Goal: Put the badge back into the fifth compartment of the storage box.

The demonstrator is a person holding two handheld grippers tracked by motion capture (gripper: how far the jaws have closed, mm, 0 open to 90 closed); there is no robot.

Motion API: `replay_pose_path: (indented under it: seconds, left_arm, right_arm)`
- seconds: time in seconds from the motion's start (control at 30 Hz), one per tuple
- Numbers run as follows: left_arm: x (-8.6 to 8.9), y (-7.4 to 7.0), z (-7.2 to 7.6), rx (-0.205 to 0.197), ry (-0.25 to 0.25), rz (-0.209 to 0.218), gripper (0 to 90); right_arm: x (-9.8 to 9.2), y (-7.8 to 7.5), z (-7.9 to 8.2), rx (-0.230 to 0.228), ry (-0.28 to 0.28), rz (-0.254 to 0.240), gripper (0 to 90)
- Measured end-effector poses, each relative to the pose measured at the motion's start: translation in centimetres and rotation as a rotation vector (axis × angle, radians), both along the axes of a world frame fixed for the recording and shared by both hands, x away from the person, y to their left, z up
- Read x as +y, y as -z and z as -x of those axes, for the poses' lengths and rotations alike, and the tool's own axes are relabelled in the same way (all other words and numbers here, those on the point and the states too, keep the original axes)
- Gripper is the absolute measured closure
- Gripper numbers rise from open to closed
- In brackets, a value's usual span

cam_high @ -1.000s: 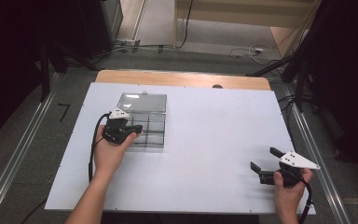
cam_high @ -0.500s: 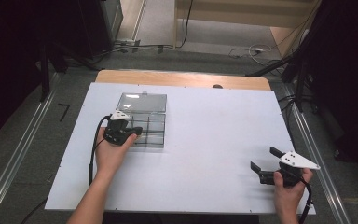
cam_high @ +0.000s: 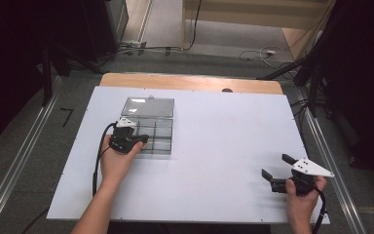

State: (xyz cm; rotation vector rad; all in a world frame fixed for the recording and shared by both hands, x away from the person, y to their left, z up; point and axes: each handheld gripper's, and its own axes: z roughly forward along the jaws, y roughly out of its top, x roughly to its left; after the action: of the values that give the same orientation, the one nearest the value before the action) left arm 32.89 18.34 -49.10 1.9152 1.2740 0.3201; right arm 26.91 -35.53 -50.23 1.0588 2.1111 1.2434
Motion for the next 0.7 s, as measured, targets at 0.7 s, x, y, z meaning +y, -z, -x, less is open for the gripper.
replay_pose_path:
  seconds: [0.7]
  left_arm:
    - [0.23, -0.7, 0.35, -0.036, -0.006, 0.036, 65.1]
  right_arm:
    - [0.05, 0.01, -0.01, 0.0, 0.002, 0.001, 0.0]
